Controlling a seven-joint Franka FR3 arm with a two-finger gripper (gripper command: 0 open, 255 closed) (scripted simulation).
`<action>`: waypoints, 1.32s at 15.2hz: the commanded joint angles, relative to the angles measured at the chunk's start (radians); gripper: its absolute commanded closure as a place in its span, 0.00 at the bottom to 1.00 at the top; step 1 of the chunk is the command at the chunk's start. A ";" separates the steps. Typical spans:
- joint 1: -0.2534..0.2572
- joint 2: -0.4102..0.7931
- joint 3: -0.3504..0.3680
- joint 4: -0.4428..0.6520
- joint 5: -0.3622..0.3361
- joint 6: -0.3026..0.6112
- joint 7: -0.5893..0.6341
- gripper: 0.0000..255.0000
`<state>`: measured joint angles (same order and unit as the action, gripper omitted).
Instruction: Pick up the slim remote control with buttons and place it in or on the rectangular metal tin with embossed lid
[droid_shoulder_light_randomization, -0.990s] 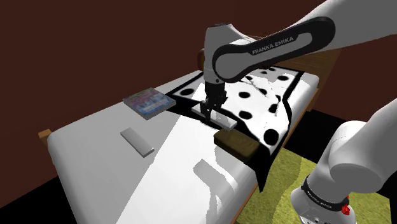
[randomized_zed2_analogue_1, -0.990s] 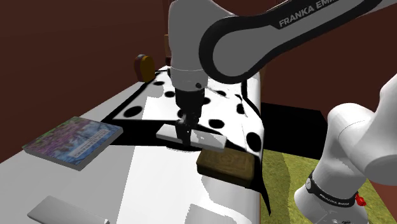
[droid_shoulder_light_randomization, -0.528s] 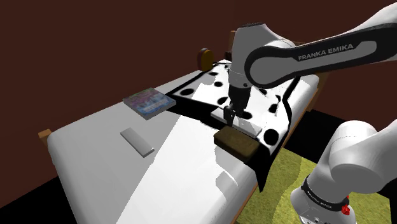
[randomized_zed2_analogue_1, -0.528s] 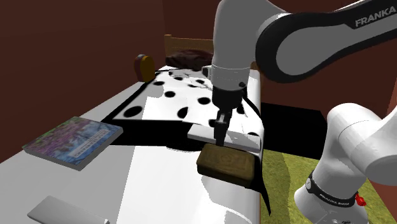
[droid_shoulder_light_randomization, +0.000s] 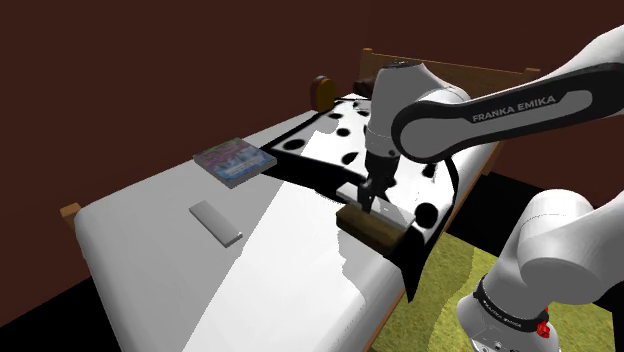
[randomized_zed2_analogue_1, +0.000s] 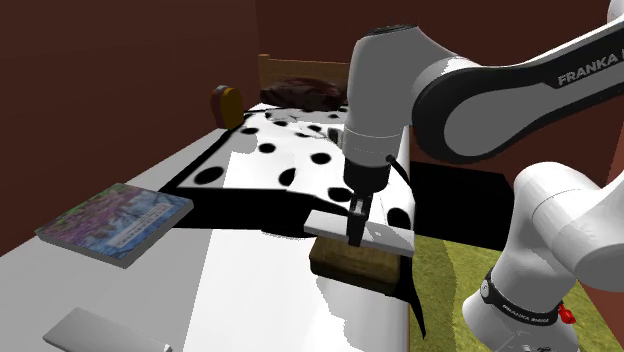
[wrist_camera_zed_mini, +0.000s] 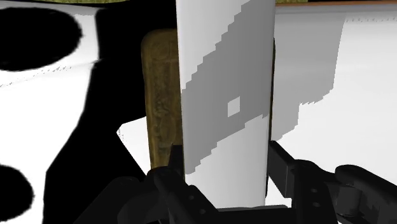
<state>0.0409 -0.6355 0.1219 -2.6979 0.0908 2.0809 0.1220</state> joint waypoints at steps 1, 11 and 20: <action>0.000 0.012 0.002 -0.020 0.002 0.033 -0.001 1.00; 0.001 0.052 0.008 -0.068 0.006 0.121 -0.001 1.00; 0.001 0.052 0.008 -0.068 0.006 0.121 -0.001 0.00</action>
<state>0.0422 -0.5836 0.1297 -2.7660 0.0966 2.2017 0.1207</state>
